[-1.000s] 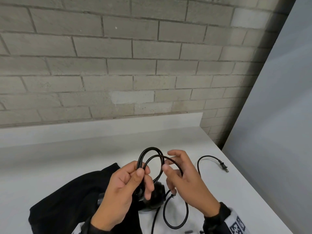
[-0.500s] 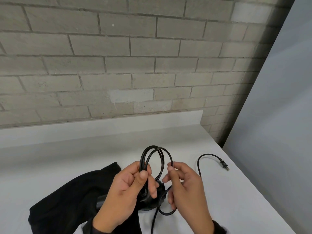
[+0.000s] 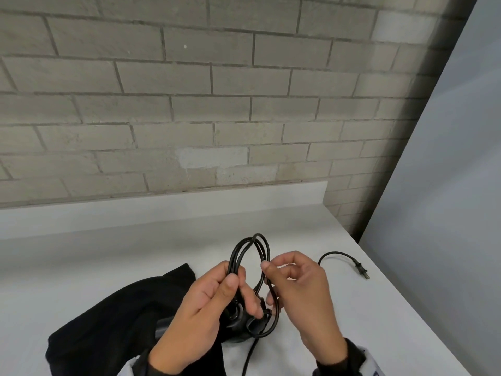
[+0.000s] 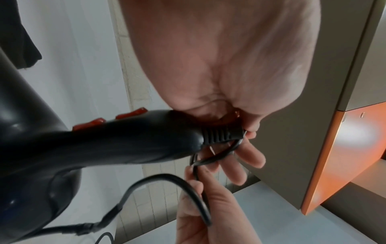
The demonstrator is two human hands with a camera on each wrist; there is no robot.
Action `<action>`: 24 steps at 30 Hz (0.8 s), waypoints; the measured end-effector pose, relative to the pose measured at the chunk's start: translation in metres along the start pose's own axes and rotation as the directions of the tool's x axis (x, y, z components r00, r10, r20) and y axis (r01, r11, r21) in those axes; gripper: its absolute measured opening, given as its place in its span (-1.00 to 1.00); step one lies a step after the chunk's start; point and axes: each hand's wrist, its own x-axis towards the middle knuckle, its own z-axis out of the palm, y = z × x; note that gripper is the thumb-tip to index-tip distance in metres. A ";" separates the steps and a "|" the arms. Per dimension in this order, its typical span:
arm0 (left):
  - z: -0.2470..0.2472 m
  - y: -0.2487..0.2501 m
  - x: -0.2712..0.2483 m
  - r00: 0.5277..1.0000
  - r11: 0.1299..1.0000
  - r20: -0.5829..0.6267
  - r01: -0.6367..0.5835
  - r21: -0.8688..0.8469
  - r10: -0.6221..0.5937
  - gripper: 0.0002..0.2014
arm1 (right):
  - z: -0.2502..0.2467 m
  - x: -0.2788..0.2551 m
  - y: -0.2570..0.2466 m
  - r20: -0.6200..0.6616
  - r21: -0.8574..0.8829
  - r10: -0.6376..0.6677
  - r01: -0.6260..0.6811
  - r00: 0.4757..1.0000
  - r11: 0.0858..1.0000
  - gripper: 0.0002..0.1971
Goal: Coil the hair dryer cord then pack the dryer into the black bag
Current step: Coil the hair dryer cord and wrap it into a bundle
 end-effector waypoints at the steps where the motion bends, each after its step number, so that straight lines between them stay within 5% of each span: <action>1: 0.002 0.000 0.000 1.000 1.000 -0.006 -0.005 -0.010 0.005 -0.63 | 0.003 -0.001 0.002 -0.009 -0.006 -0.026 0.025 1.000 1.000 -0.86; 4: 0.004 0.002 0.000 0.997 0.996 -0.073 -0.020 -0.085 0.014 -0.66 | 0.011 -0.009 0.011 0.061 0.061 -0.066 0.062 0.996 0.996 -0.95; 9: 0.000 0.002 0.003 0.961 0.994 -0.274 -0.067 -0.083 0.041 -0.54 | 0.011 -0.020 0.043 0.408 0.055 -0.060 0.041 0.911 0.998 -0.30; 11: 0.000 0.000 0.005 0.949 0.991 -0.312 -0.087 -0.100 0.052 -0.54 | 0.011 -0.024 0.054 0.494 -0.046 -0.058 0.093 0.867 0.995 -0.20; 14: -0.002 -0.001 0.008 0.936 0.994 -0.347 -0.084 -0.075 0.053 -0.55 | 0.012 -0.022 0.064 0.531 -0.287 -0.123 0.315 0.838 0.905 -0.43; 18: -0.008 0.002 0.013 0.907 0.991 -0.416 -0.107 -0.081 0.064 -0.67 | 0.006 -0.006 0.085 0.531 -0.567 -0.185 0.509 0.827 0.647 -0.84; 21: -0.014 0.007 0.017 0.883 0.987 -0.468 -0.109 -0.120 0.041 -0.77 | -0.012 0.000 0.085 0.462 -0.408 -0.225 0.431 0.858 0.805 -0.90; 24: -0.018 0.009 0.021 0.874 0.983 -0.484 -0.121 -0.136 0.041 -0.80 | -0.032 0.001 0.068 0.198 -0.077 -0.183 0.201 0.963 0.976 -0.94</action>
